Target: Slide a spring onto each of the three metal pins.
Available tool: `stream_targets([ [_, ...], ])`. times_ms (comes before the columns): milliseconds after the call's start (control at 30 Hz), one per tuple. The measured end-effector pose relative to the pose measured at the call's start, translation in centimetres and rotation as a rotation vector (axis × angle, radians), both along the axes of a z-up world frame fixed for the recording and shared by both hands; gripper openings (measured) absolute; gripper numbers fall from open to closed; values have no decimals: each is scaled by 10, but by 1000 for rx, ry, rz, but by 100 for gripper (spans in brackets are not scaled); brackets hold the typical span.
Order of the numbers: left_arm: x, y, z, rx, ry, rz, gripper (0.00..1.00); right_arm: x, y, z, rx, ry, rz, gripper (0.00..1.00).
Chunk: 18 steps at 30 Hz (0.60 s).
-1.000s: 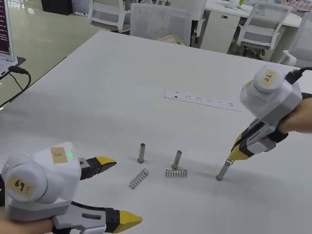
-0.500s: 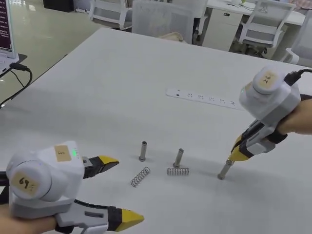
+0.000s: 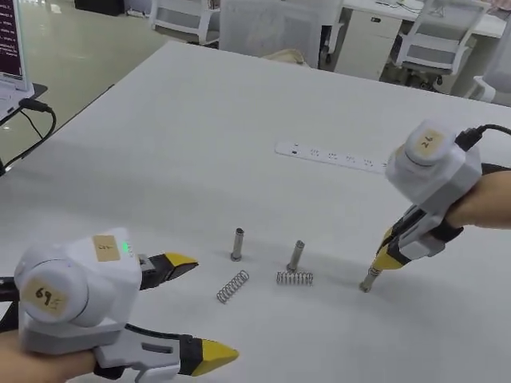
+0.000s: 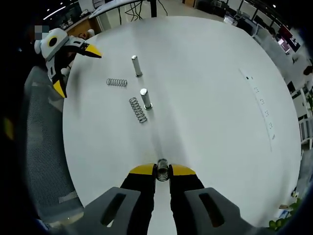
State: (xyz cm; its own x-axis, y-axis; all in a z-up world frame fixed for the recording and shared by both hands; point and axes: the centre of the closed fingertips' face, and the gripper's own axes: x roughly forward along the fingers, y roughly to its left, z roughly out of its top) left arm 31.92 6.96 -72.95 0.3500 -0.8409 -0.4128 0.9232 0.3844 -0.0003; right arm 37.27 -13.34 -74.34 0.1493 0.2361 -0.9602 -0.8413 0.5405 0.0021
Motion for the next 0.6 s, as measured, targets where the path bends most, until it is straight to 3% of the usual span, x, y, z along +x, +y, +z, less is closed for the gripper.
stream_targets([
  [600,0,-2,0,1,1,-5,67,0,3,-21,0,4,-20,8],
])
